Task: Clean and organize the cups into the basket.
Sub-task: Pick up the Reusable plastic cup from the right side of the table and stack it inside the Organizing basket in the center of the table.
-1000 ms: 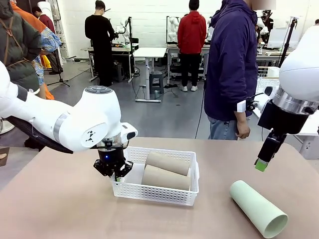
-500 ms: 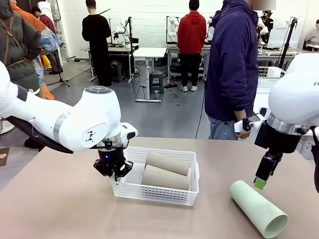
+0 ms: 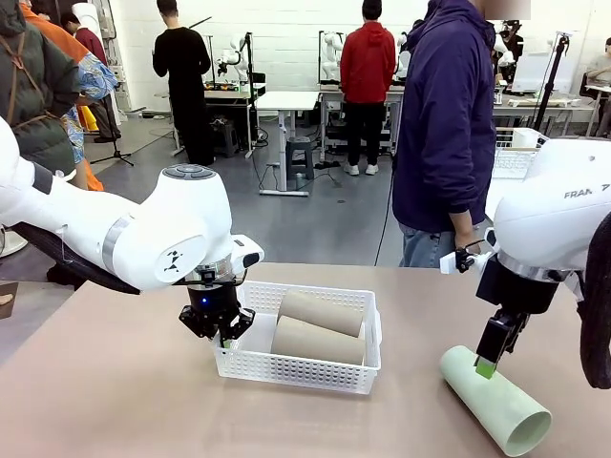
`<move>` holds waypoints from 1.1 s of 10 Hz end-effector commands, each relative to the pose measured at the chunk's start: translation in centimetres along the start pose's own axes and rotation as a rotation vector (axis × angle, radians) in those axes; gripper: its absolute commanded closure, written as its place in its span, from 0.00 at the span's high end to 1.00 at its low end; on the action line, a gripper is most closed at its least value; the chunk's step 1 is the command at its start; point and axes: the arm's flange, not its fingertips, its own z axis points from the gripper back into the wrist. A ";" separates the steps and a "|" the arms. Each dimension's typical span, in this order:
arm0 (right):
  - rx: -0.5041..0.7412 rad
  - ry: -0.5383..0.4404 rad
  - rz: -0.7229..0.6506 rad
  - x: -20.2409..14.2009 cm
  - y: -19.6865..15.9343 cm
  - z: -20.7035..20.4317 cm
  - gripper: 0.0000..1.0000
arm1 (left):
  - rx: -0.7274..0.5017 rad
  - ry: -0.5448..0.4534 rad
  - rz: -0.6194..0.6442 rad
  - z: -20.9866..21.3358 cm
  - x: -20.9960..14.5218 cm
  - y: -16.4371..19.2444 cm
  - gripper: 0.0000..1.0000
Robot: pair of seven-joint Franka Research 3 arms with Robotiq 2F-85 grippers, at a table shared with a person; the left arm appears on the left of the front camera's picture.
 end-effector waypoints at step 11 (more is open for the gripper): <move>0.104 0.013 0.002 0.9 0.2 -3.5 1.00 | 0.002 -0.007 -0.002 0.2 -0.1 0.0 0.00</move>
